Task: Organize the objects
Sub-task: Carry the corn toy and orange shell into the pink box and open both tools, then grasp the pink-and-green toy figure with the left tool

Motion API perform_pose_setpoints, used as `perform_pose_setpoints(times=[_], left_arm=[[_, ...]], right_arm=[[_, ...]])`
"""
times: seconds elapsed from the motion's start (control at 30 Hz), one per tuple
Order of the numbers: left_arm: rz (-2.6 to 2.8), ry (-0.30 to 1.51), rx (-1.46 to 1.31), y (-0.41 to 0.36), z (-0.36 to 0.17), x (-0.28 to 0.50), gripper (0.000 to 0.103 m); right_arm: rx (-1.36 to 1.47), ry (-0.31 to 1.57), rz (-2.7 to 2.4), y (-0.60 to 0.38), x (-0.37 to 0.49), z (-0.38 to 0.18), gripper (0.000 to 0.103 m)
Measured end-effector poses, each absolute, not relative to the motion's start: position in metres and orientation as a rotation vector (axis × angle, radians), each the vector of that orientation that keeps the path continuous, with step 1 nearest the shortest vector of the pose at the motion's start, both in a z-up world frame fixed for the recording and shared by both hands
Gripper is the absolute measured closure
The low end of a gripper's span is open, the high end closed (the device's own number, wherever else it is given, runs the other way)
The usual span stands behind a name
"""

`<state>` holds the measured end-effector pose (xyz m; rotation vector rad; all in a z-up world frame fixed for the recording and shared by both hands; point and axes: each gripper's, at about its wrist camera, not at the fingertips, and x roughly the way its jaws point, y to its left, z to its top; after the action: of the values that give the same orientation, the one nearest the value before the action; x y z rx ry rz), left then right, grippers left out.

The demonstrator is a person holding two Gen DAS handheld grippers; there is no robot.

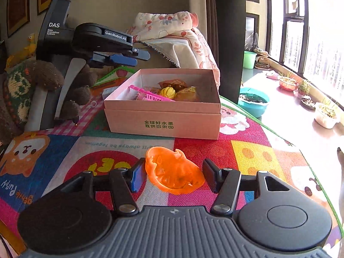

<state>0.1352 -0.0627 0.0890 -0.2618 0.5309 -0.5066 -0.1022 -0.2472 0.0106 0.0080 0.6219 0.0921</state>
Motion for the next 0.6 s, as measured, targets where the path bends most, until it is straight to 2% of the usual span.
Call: perform_pose_setpoints(times=[0.3, 0.33, 0.37, 0.4, 0.47, 0.6], left_arm=[[-0.542, 0.506, -0.183, -0.038, 0.075, 0.068, 0.069], [-0.537, 0.516, -0.174, -0.036, 0.073, 0.066, 0.069], [-0.531, 0.524, -0.156, -0.035, 0.072, 0.062, 0.069], [-0.527, 0.525, -0.136, -0.033, 0.07, 0.059, 0.069], [-0.516, 0.517, -0.068, -0.029, 0.063, 0.052, 0.069], [-0.487, 0.557, -0.049, -0.02, 0.046, 0.055, 0.069]], right_arm=[[-0.018, 0.408, 0.045, -0.25, -0.034, 0.076, 0.044], [-0.003, 0.41, 0.047, -0.252, -0.022, 0.079, 0.038], [0.019, 0.427, 0.057, -0.255, -0.012, 0.079, 0.02], [0.06, 0.444, 0.06, -0.26, -0.003, 0.079, 0.015], [0.117, 0.455, 0.068, -0.267, -0.001, 0.075, 0.015], [0.116, 0.474, 0.034, -0.269, -0.014, 0.058, 0.006]])
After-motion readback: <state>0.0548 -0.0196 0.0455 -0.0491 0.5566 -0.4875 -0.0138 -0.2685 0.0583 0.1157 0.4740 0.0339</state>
